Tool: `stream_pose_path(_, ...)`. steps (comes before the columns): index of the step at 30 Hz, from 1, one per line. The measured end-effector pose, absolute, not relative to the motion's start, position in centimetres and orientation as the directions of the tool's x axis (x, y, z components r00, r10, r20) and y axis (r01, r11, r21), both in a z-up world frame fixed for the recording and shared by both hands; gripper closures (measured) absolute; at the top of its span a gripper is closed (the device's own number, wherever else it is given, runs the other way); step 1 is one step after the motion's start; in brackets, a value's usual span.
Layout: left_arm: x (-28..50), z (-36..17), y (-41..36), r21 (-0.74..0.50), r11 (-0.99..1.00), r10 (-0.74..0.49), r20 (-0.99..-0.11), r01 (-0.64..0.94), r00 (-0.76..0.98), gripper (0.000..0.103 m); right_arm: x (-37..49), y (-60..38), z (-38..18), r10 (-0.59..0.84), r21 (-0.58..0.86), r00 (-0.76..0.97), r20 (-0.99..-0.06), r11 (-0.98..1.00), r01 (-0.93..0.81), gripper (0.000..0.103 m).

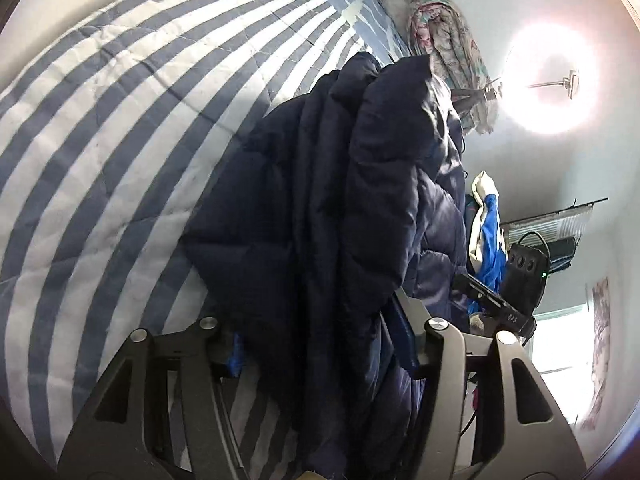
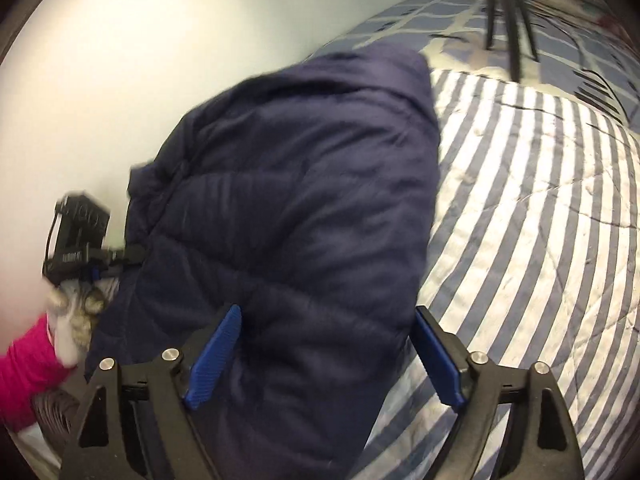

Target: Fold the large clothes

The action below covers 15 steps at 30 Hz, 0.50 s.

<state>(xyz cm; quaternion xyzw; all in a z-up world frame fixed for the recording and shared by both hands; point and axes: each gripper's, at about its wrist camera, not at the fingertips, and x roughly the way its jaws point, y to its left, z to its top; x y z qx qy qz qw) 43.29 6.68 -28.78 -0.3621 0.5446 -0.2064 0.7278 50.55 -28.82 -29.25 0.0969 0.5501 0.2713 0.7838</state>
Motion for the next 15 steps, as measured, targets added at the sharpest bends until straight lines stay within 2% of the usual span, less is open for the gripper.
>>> stream_pose_path(3, 43.5, -28.5, 5.7, -0.708, 0.703, -0.655, -0.679, -0.063, 0.331, 0.046, 49.9, -27.4, -30.0, 0.526, 0.450, 0.240, -0.816, 0.839, -0.307, 0.025)
stream_pose_path(5, 43.3, -27.8, 5.1, -0.672, 0.740, -0.629, -0.700, -0.018, 0.338, 0.065, 49.4, -26.3, -29.5, 0.490, 0.402, 0.262, -0.832, 0.856, -0.324, 0.032)
stream_pose_path(7, 43.0, -26.8, 4.2, -0.640, 0.768, -0.606, -0.714, 0.026, 0.350, 0.076, 48.8, -25.8, -28.6, 0.479, 0.387, 0.280, -0.832, 0.863, -0.325, 0.052)
stream_pose_path(10, 42.1, -25.0, 3.2, -0.577, 0.812, -0.564, -0.734, 0.090, 0.379, 0.085, 47.6, -24.4, -26.7, 0.430, 0.328, 0.315, -0.846, 0.886, -0.328, 0.070)
stream_pose_path(15, 39.8, -22.1, 1.2, -0.483, 0.856, -0.514, -0.751, 0.186, 0.414, 0.088, 44.1, -21.5, -23.5, 0.235, 0.069, 0.386, -0.892, 0.915, -0.398, 0.078)
